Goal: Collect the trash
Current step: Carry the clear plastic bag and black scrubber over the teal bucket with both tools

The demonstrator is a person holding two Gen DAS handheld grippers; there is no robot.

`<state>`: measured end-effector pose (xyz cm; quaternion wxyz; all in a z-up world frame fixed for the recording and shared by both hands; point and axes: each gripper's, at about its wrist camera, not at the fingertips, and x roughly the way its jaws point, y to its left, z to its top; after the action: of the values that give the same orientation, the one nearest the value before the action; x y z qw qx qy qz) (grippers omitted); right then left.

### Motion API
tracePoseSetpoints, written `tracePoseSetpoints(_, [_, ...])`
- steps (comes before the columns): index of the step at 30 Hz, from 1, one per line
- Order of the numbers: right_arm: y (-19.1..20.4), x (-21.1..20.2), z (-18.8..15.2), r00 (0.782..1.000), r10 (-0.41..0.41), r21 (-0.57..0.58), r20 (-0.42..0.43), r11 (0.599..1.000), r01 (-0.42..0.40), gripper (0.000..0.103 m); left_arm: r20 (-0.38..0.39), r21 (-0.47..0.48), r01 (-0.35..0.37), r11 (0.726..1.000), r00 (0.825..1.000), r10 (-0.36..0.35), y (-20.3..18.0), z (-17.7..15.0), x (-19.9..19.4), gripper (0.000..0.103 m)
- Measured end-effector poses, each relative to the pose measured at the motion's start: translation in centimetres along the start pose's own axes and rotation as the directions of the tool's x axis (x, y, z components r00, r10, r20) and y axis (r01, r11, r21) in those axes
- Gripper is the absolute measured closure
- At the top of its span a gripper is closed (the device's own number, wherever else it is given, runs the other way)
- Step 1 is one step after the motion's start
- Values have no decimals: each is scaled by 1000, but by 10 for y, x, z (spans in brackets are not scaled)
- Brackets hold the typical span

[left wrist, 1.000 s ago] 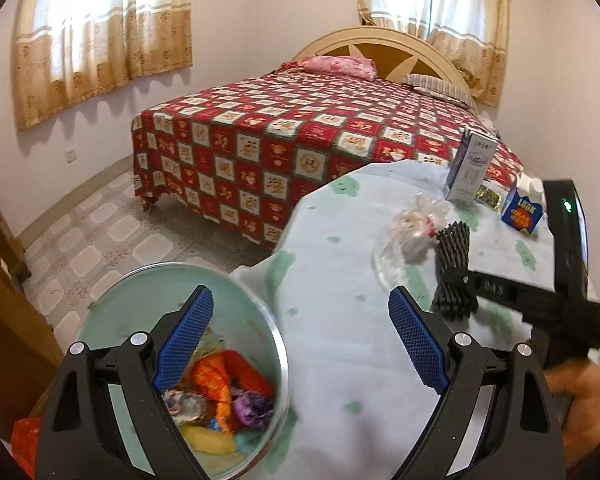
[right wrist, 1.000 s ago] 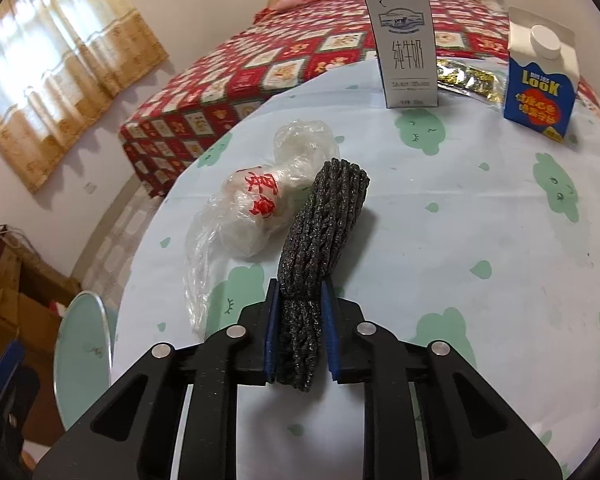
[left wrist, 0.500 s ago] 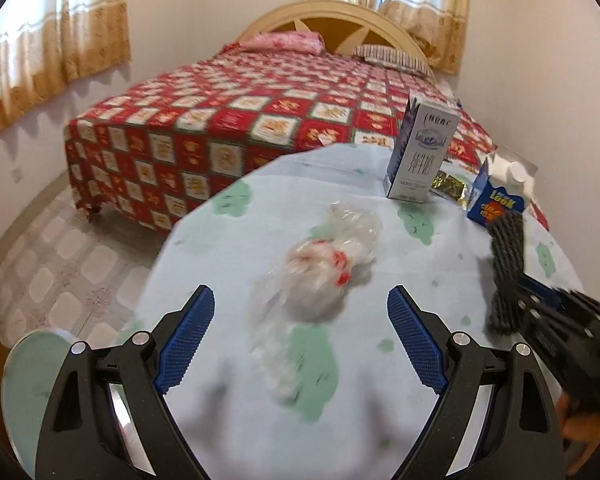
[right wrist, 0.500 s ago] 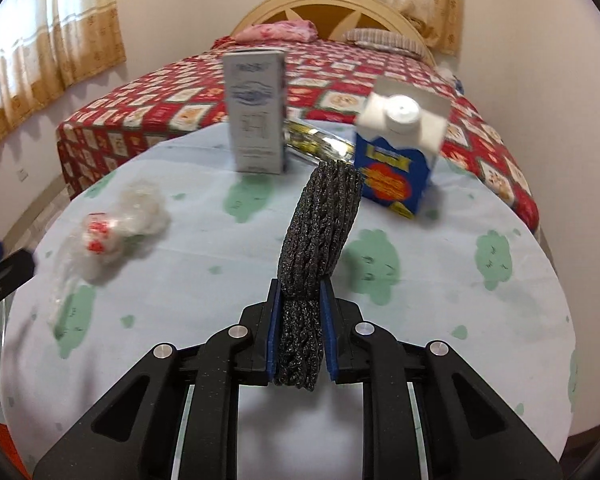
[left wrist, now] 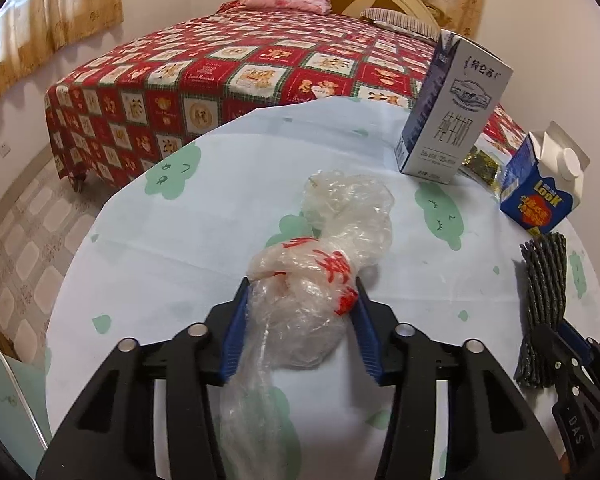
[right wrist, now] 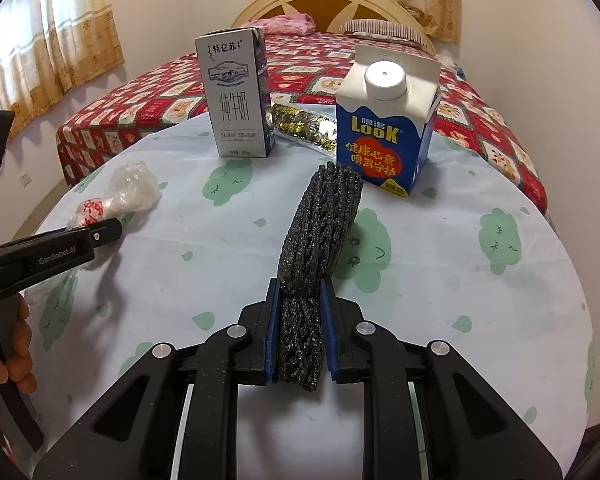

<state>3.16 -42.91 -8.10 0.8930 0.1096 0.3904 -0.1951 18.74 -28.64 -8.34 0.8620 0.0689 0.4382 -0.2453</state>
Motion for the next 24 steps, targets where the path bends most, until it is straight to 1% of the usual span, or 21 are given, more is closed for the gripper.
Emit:
tracePoseSetpoints(3, [0, -2, 0, 1000, 9, 4, 4, 1000, -9, 83, 28, -6, -16, 1000, 999, 16, 2, -1, -16, 60])
tracePoseSetpoints(7, [4, -12, -3, 999, 34, 17, 11, 999, -34, 83, 90, 13, -42, 999, 995, 41, 9, -11, -59, 60])
tracePoseSetpoints(9, [11, -17, -6, 999, 46, 11, 13, 999, -46, 83, 105, 11, -60, 998, 993, 59, 17, -19, -79, 60])
tracePoseSetpoints(10, [21, -23, -9, 998, 65, 1, 14, 998, -65, 83, 114, 10, -74, 997, 991, 72, 23, -27, -94, 60])
tracePoseSetpoints(12, [26, -28, -12, 997, 74, -5, 16, 997, -74, 83, 125, 13, -114, 993, 986, 112, 35, -41, -113, 59])
tracePoseSetpoints(13, [37, -35, -17, 995, 94, -15, 18, 995, -94, 83, 127, 11, -127, 992, 984, 125, 40, -46, -119, 59])
tracePoseSetpoints(15, [44, -40, -21, 994, 105, -23, 20, 994, -104, 83, 131, -13, -162, 987, 978, 162, 56, -60, -136, 59])
tracePoseSetpoints(16, [53, -44, -25, 993, 115, -33, 22, 993, -115, 83, 133, -37, -190, 981, 972, 194, 68, -71, -147, 59])
tracePoseSetpoints(18, [65, -51, -29, 991, 130, -48, 23, 991, -129, 83, 135, -67, -219, 973, 965, 226, 83, -84, -159, 59])
tracePoseSetpoints(19, [78, -57, -33, 989, 143, -70, 25, 988, -141, 83, 136, -84, -234, 969, 960, 244, 93, -92, -166, 59])
tracePoseSetpoints(24, [109, -70, -42, 983, 178, -114, 36, 978, -173, 83, 135, -137, -278, 951, 946, 296, 132, -123, -190, 59])
